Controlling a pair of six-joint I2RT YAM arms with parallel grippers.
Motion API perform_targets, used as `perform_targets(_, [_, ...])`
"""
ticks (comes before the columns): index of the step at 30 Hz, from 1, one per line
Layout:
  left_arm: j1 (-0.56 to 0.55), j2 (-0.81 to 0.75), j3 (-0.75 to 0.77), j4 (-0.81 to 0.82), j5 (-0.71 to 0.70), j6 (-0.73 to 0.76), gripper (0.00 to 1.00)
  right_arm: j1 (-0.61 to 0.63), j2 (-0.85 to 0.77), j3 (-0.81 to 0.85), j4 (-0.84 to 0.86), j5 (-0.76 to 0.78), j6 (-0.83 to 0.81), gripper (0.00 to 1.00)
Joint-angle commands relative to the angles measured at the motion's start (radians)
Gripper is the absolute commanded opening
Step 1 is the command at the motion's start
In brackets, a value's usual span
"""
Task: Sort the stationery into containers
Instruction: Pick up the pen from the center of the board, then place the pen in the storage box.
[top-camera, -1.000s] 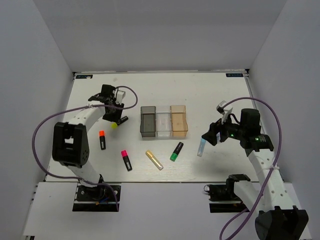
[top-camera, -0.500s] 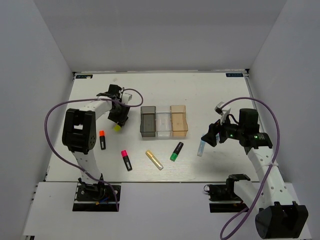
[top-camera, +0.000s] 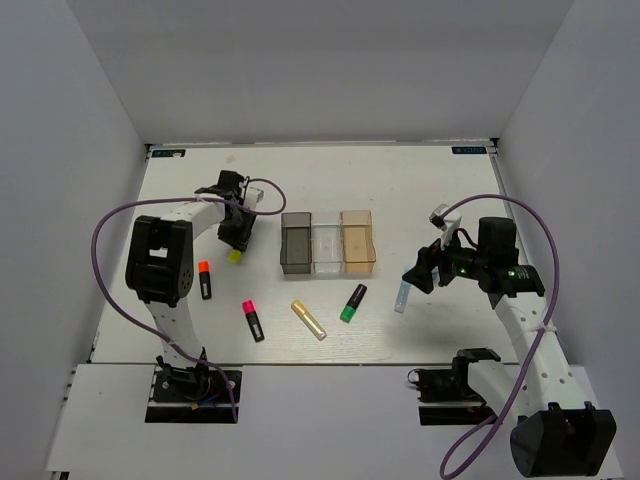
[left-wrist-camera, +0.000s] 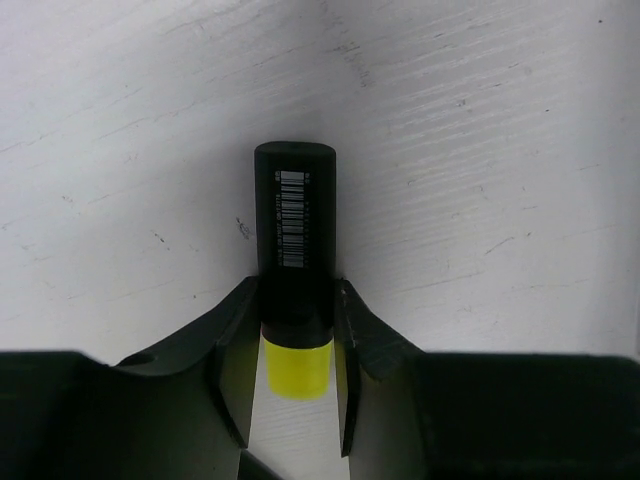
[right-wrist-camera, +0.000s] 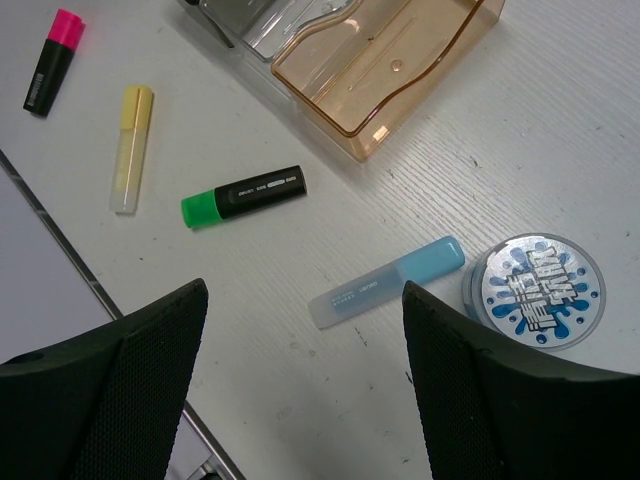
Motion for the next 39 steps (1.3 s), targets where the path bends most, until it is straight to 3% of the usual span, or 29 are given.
perform_targets(1, [-0.002, 0.025, -0.059, 0.009, -0.045, -0.032, 0.00, 0.001, -0.013, 0.028, -0.009, -0.020, -0.011, 0.80])
perform_targets(2, [-0.003, 0.009, -0.062, 0.011, -0.046, -0.040, 0.00, 0.000, -0.014, 0.024, -0.012, -0.020, -0.008, 0.80])
perform_targets(5, [0.003, -0.055, -0.041, -0.001, -0.046, -0.110, 0.00, 0.000, -0.016, 0.020, -0.007, -0.010, -0.010, 0.66])
perform_targets(6, [0.003, -0.073, -0.030, -0.003, -0.034, -0.124, 0.00, 0.001, -0.016, 0.018, -0.006, -0.007, -0.008, 0.43])
perform_targets(8, [0.003, -0.161, -0.012, -0.003, 0.001, -0.178, 0.00, 0.003, -0.016, 0.015, -0.003, -0.003, -0.007, 0.10])
perform_targets(9, [-0.002, -0.202, 0.005, -0.006, 0.019, -0.219, 0.00, 0.001, -0.014, 0.014, -0.004, -0.001, -0.010, 0.00])
perform_targets(19, [-0.181, -0.325, 0.119, -0.093, 0.061, -0.411, 0.00, 0.004, -0.021, 0.009, 0.002, 0.007, 0.005, 0.00])
perform_targets(25, [-0.298, -0.290, 0.088, -0.067, 0.006, -0.540, 0.00, 0.001, -0.025, 0.003, 0.007, 0.010, 0.012, 0.00])
perform_targets(29, [-0.367, -0.253, 0.085, -0.054, -0.123, -0.577, 0.00, 0.001, -0.031, 0.003, 0.010, 0.008, 0.016, 0.00])
perform_targets(39, [-0.411, -0.143, 0.119, -0.032, -0.184, -0.581, 0.01, 0.000, -0.041, 0.000, 0.004, 0.014, 0.013, 0.00])
